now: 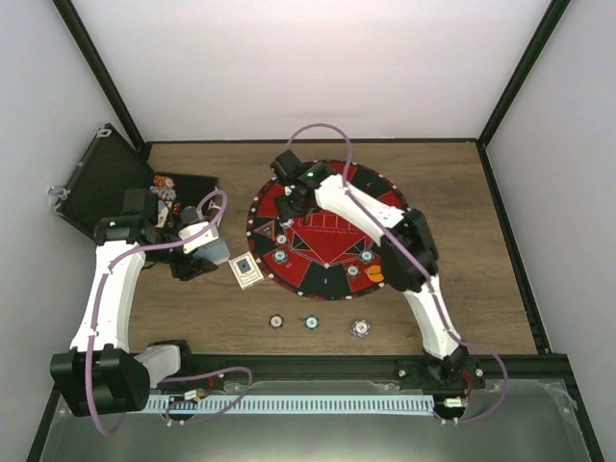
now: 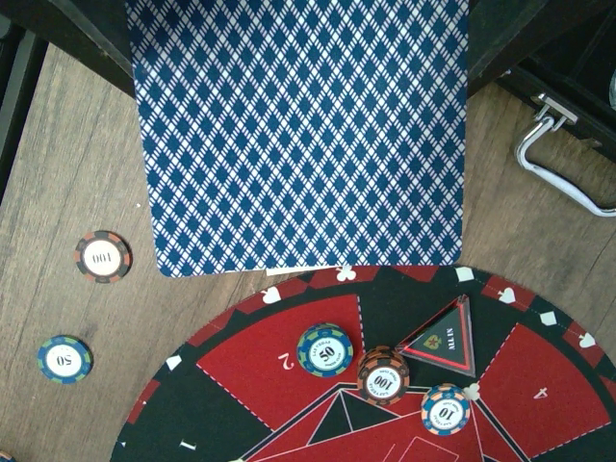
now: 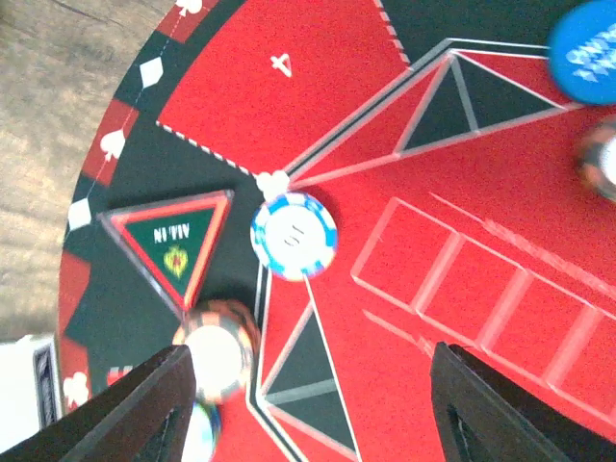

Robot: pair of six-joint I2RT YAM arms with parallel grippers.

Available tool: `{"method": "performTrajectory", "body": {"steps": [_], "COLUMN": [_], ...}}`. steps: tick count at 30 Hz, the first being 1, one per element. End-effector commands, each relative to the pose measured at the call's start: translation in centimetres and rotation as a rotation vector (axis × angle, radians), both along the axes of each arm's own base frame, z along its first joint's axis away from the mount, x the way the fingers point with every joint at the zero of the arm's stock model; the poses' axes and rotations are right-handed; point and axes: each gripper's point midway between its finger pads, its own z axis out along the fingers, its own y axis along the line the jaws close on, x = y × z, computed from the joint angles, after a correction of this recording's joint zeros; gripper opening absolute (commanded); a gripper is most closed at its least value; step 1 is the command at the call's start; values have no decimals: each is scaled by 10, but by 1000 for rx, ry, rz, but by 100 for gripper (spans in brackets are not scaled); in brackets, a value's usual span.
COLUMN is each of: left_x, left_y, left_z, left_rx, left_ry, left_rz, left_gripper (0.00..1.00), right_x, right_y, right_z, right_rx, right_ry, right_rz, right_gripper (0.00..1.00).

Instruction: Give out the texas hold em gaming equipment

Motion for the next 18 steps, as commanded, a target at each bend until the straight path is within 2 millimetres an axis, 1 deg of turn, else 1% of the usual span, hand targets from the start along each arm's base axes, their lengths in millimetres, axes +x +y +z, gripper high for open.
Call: {"method": "performTrajectory", "body": {"steps": [1, 2, 5, 7, 8, 9, 10, 11, 13, 14, 16, 18], "left_x": [3, 3, 3, 3, 3, 3, 3, 3, 3, 3, 3, 3], "left_y": [-4, -4, -4, -4, -4, -4, -4, -4, -4, -4, -4, -4], "left_z": [11, 10, 12, 13, 13, 13, 14, 14, 14, 14, 13, 12], "left_rx": [-26, -26, -26, -26, -25, -24, -22, -21, -21, -21, -24, -25], "left_ry": [-47, -45, -48, -54, -56, -56, -62, -65, -67, -68, -63, -59], "left_rz": [-20, -20, -19, -20, -20, -20, -23, -24, -24, -25, -25, -27], "left_gripper": [11, 11, 11, 11, 11, 11, 11, 11, 11, 11, 11, 11], "right_x": [-19, -27, -56, -79, -91, -105, -117, -130, -156, -168, -197, -218], "right_y": [-30, -39, -67, -87, -97, -108, -118, -128, -146, -152, -167, -177], "right_z": [47, 50, 45, 44, 38, 40, 30, 29, 19, 15, -1, -8], "right_rx": [31, 31, 28, 27, 19, 27, 9, 14, 7, 9, -9, -13], "right_ry": [-67, -68, -51, -38, -26, -27, -7, 0, 32, 47, 99, 131], "right_rz": [-36, -49, -81, -108, -122, -137, -147, -170, -199, -212, -232, -254], "right_gripper": [70, 71, 76, 79, 80, 81, 82, 83, 83, 83, 83, 84]}}
